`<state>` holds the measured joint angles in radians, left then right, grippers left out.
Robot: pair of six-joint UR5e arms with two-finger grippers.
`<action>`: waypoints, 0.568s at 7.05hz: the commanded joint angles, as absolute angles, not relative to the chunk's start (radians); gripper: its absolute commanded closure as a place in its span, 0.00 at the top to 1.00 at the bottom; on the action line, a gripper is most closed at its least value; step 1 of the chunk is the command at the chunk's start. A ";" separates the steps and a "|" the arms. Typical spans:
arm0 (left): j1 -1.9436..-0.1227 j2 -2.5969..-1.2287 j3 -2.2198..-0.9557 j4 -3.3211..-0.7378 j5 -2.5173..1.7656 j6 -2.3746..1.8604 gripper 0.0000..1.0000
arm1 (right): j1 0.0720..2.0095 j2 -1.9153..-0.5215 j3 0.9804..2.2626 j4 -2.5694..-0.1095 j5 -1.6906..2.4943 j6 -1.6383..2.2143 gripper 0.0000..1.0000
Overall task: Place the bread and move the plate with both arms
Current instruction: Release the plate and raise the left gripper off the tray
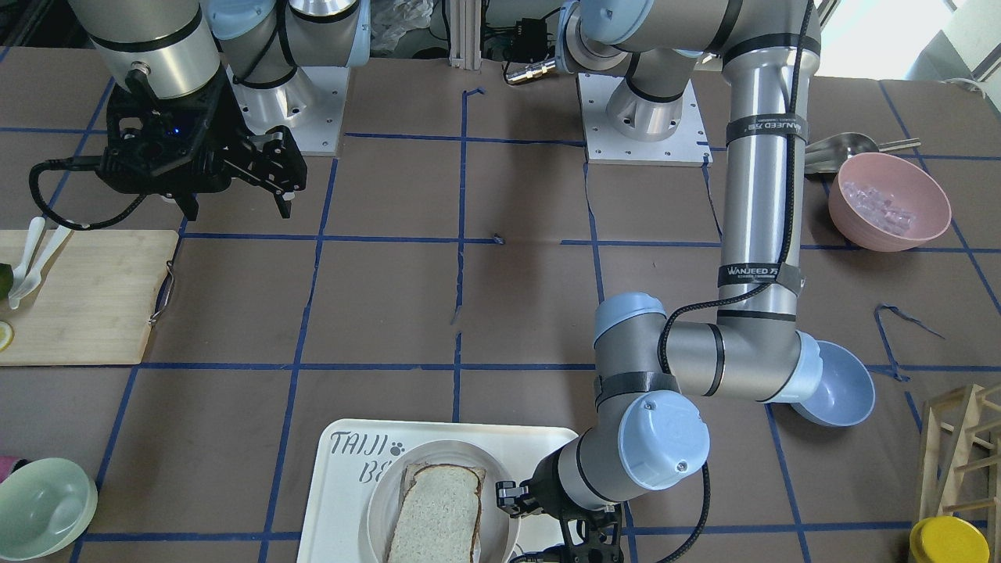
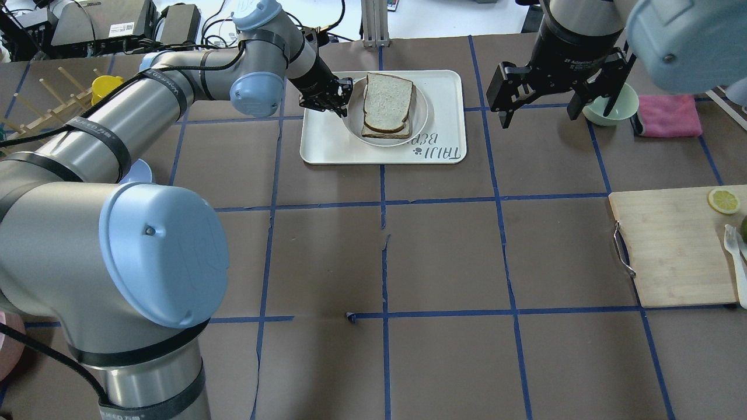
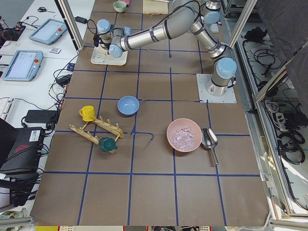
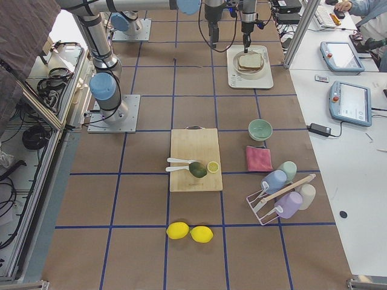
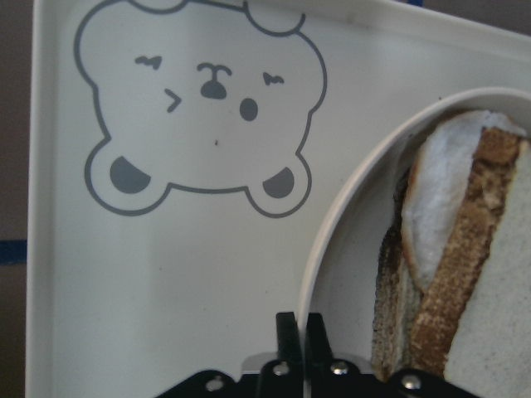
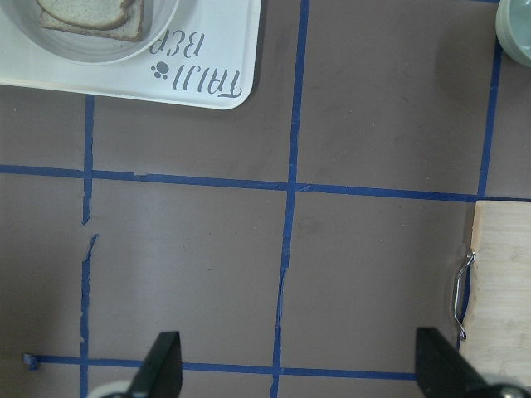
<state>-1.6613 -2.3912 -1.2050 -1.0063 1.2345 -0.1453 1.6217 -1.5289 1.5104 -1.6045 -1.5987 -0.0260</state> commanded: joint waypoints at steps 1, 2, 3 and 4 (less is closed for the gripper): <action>-1.661 -2.384 -1.207 -1.002 1.239 -0.150 1.00 | 1.621 -1.529 1.511 -1.611 -1.592 -0.018 1.00; -1.666 -2.361 -1.206 -1.020 1.244 -0.166 1.00 | 1.621 -1.528 1.511 -1.611 -1.592 -0.017 1.00; -1.664 -2.323 -1.206 -1.082 1.264 -0.164 1.00 | 1.621 -1.528 1.511 -1.611 -1.591 -0.015 1.00; -1.661 -2.262 -1.210 -1.170 1.269 -0.157 1.00 | 1.621 -1.526 1.511 -1.611 -1.591 -0.015 1.00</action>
